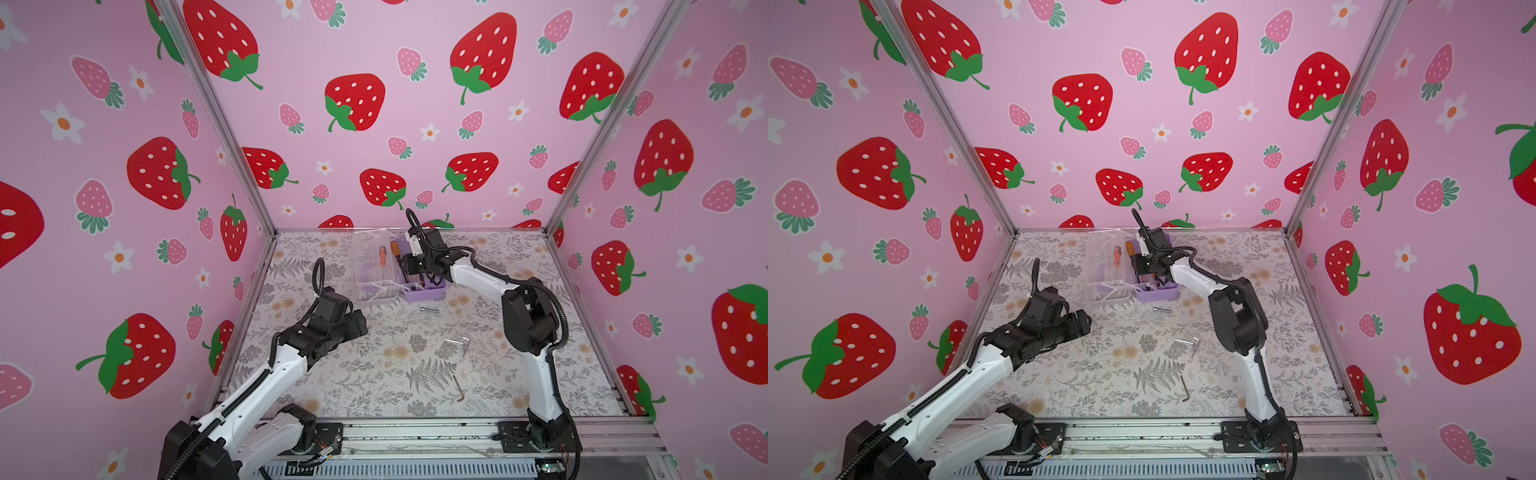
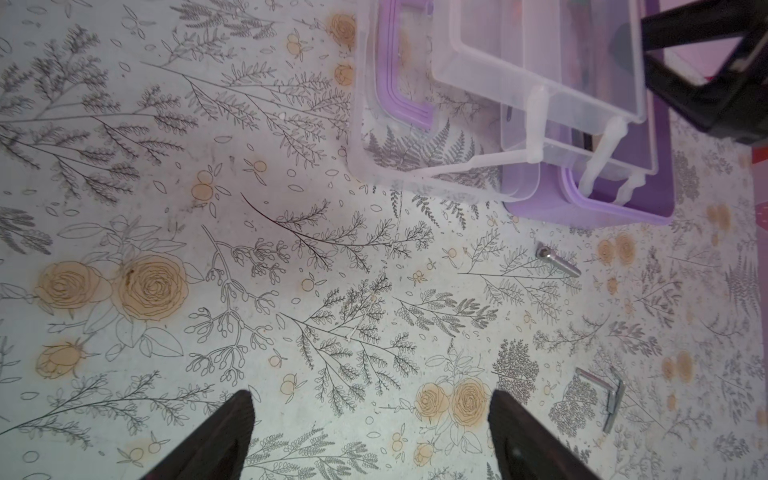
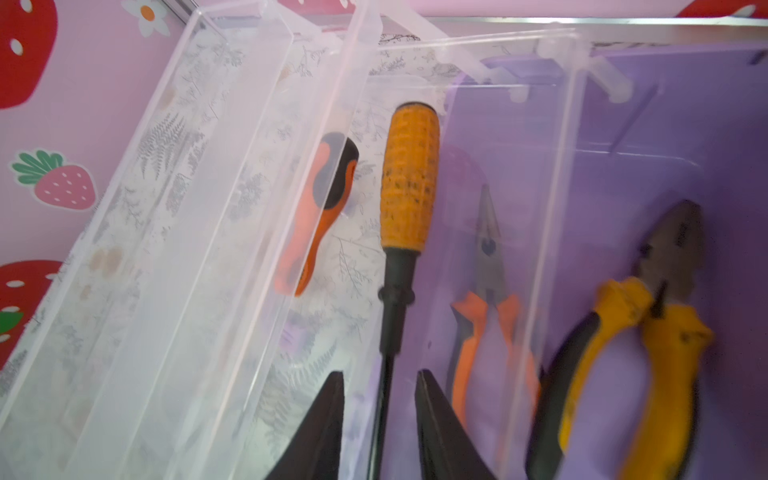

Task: Pack the tool kit
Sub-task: 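Move the right gripper down to the silver bolt beside the box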

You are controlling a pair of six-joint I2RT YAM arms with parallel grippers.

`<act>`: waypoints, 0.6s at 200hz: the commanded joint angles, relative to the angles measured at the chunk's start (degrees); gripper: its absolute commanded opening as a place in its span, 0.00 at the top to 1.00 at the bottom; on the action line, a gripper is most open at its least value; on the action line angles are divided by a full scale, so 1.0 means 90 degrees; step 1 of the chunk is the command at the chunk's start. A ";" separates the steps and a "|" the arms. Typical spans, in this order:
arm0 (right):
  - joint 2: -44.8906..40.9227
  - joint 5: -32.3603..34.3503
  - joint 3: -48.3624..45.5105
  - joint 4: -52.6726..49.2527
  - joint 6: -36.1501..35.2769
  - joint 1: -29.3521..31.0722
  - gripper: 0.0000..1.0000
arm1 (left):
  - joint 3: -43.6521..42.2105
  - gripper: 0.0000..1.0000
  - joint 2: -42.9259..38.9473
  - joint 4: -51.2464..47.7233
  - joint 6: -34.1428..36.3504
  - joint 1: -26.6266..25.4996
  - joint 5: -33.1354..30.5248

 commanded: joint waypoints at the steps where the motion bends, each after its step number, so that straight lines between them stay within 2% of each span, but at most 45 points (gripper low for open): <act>1: -0.1518 0.0541 -0.1033 0.0533 -0.0367 -0.0037 0.66 | -0.0104 0.16 0.0172 0.0194 -0.0029 -0.0199 0.0168; 30: -0.3250 0.1230 -0.3427 0.1295 -0.0536 -0.0035 0.62 | -0.0091 0.22 0.0590 0.0481 -0.0100 -0.0545 0.0168; 46: -0.3899 0.1584 -0.4362 0.1455 -0.0482 -0.0031 0.62 | 0.0085 0.22 0.0940 0.0594 -0.0121 -0.0673 0.0208; 63: -0.4402 0.1545 -0.5117 0.1604 -0.0545 -0.0017 0.62 | 0.0290 0.23 0.1319 0.0732 -0.0141 -0.0756 0.0331; 84: -0.4591 0.1497 -0.5710 0.1780 -0.0700 0.0046 0.59 | 0.0484 0.25 0.1723 0.0929 -0.0246 -0.0841 0.0468; 120: -0.4114 0.1256 -0.6067 0.2236 -0.0771 0.0089 0.49 | 0.0690 0.25 0.2031 0.0979 -0.0358 -0.1102 0.0429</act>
